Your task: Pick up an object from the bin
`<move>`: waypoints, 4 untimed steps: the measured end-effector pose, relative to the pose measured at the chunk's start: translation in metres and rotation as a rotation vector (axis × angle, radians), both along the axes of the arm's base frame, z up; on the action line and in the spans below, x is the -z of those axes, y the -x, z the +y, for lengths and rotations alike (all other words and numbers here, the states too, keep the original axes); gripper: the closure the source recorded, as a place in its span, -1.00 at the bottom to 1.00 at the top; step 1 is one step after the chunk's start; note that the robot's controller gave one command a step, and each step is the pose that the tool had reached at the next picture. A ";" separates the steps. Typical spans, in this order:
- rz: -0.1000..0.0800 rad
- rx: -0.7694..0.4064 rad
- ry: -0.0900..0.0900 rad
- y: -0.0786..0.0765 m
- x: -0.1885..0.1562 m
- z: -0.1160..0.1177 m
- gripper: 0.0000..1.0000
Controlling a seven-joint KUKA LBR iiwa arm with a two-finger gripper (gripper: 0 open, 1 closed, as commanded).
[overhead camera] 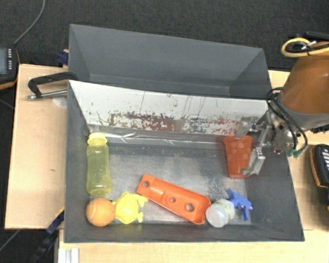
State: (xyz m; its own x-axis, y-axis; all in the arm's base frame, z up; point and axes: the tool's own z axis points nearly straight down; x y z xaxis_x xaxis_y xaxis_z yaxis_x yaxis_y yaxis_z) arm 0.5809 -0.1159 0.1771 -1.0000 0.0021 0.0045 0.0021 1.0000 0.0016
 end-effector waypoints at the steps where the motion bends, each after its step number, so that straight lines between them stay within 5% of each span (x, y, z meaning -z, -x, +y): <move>1: -0.008 -0.002 0.001 -0.002 -0.005 0.000 -1.00; 2: -0.010 -0.081 0.001 0.022 0.037 -0.018 -1.00; 3: -0.012 -0.005 0.000 0.046 0.074 -0.018 -1.00; 4: -0.013 -0.103 -0.005 0.048 0.089 -0.020 -1.00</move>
Offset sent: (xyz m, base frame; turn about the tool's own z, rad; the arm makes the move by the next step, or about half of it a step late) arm -0.0469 -0.0367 -0.0782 -0.1449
